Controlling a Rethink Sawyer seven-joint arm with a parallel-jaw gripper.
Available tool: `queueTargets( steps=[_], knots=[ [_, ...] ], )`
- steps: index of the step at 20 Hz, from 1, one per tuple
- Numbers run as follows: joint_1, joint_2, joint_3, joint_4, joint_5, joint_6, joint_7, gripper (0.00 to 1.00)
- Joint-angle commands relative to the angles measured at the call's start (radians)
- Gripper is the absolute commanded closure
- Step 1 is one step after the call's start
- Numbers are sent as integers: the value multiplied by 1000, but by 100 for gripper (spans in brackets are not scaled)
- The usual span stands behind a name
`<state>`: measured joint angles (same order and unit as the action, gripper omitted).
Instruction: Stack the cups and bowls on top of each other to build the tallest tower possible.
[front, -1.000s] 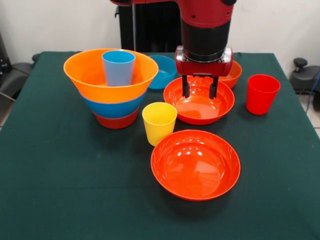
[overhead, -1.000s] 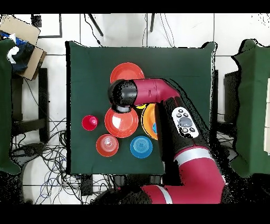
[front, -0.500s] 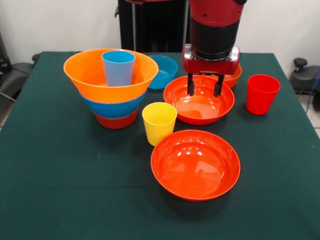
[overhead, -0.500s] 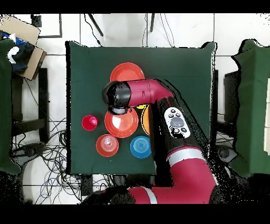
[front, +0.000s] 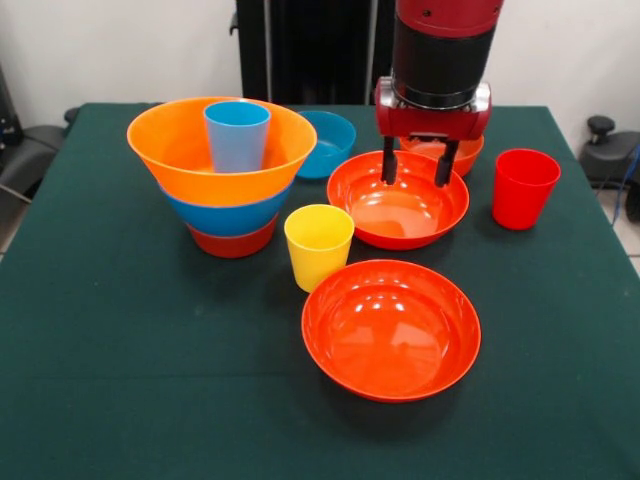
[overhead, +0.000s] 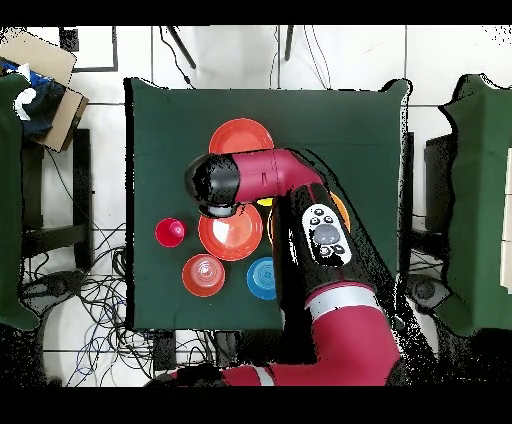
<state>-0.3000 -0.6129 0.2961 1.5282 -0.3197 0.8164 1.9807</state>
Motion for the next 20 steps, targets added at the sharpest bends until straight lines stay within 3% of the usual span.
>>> queueTargets(
  steps=[1,20],
  knots=[
    [47,-2,-28,43,26,-59,161,0],
    [127,91,-80,-16,85,-136,171,0]
  ],
)
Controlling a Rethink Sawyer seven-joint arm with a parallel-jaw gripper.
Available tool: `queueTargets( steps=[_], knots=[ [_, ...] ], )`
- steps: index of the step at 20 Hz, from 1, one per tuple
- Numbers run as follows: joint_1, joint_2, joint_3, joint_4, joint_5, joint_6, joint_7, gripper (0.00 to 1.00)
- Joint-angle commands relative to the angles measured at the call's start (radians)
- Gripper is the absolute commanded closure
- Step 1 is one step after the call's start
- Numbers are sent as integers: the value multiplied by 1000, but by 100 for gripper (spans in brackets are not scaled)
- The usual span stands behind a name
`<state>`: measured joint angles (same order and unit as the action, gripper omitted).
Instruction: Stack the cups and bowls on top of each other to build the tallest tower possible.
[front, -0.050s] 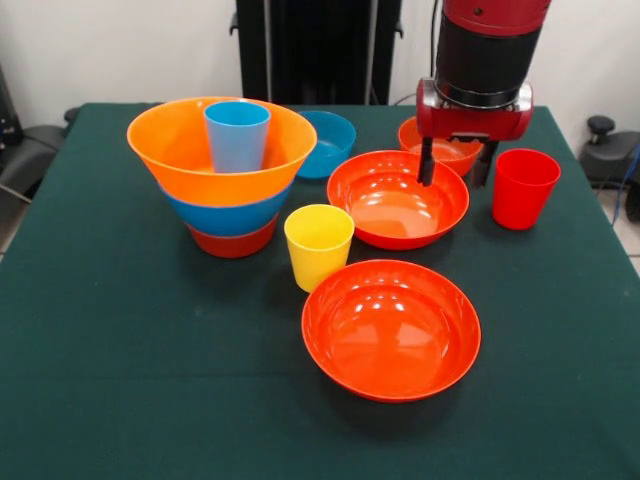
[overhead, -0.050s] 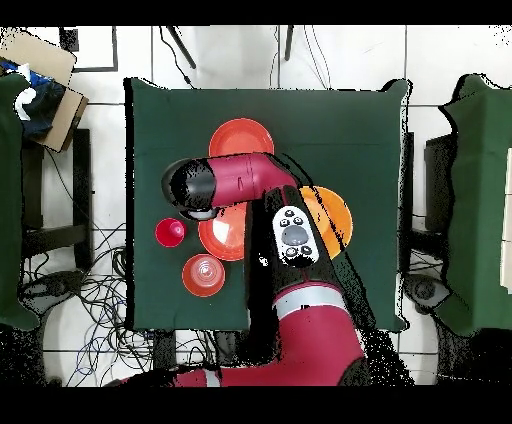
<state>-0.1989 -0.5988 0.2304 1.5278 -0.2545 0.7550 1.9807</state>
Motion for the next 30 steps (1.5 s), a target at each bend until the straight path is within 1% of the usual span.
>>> queueTargets(
  steps=[1,4,7,10,12,15,21,30],
  knots=[
    [26,82,-15,-19,22,-79,165,0],
    [22,108,-15,-41,26,-93,140,0],
    [22,125,-19,-48,31,-111,135,0],
    [32,154,-33,-69,21,-140,138,0],
    [30,187,-39,-90,15,-160,131,0],
    [26,207,-40,-98,15,-179,120,0],
    [30,208,-46,-106,22,-180,105,0],
    [38,199,-51,-95,30,-181,114,0]
  ],
)
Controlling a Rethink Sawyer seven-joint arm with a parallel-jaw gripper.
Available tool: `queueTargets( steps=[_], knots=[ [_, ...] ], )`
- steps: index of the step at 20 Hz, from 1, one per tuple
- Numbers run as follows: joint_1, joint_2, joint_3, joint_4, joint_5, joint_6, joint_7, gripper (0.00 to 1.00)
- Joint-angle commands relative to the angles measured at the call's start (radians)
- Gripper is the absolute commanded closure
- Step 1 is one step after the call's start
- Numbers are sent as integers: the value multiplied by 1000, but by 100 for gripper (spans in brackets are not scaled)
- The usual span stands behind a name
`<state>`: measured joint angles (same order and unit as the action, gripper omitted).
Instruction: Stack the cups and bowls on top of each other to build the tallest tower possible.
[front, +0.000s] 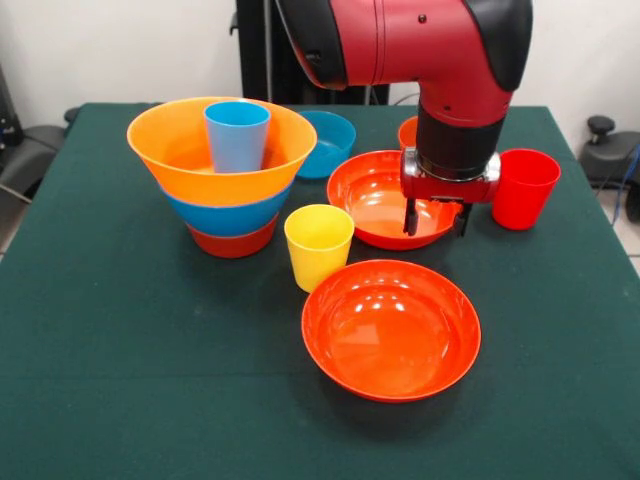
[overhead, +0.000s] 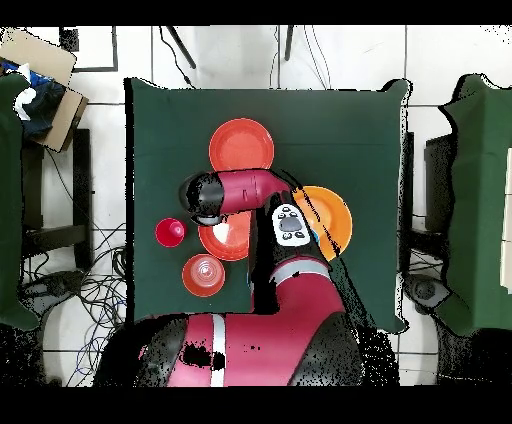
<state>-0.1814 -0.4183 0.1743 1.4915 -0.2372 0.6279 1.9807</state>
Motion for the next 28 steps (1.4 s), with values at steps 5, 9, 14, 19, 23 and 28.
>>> queueTargets(
  steps=[5,9,14,19,23,28],
  knots=[
    [32,12,-8,-36,19,-68,142,0],
    [53,4,-26,6,34,-82,187,0],
    [63,17,-31,30,54,-106,196,0],
    [75,18,-48,22,62,-93,165,100],
    [78,16,-52,22,63,-91,153,100],
    [86,16,-60,6,76,-73,154,100]
  ],
)
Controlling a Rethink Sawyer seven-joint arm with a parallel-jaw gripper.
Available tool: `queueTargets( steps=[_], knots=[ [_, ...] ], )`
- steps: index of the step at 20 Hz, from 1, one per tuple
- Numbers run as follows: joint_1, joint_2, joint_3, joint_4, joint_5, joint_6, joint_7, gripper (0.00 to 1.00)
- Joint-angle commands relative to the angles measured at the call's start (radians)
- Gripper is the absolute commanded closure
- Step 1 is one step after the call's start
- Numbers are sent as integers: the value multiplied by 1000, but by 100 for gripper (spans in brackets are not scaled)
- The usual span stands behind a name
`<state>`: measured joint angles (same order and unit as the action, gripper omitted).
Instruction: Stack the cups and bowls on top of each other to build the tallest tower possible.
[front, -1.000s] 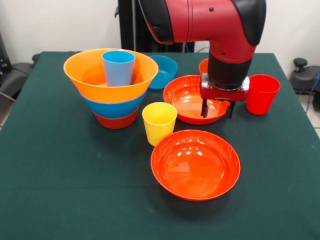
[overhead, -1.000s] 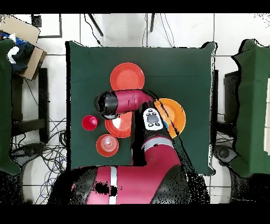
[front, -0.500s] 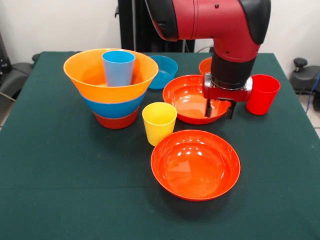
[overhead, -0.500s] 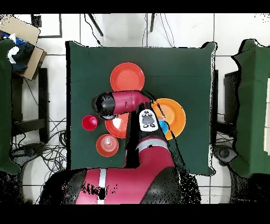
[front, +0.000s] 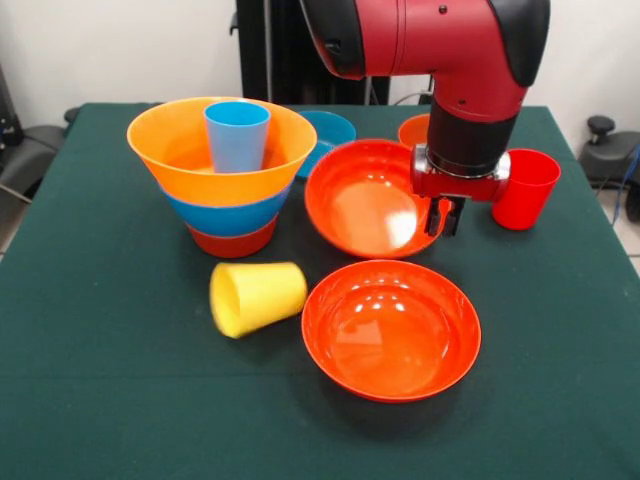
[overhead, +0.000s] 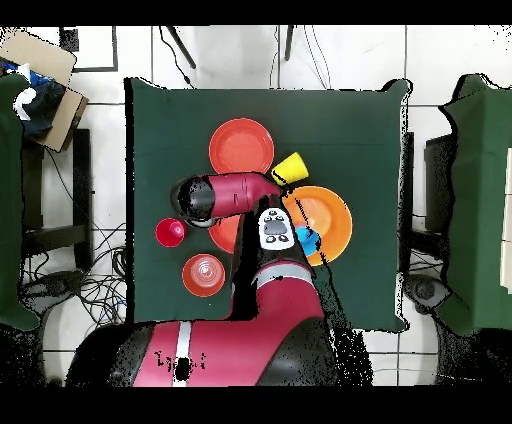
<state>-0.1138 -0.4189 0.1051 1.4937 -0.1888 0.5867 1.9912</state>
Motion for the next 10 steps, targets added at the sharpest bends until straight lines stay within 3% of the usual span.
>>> queueTargets(
  steps=[1,10],
  knots=[
    [18,16,10,5,32,-29,145,100],
    [35,15,-11,19,56,-52,156,100]
  ],
)
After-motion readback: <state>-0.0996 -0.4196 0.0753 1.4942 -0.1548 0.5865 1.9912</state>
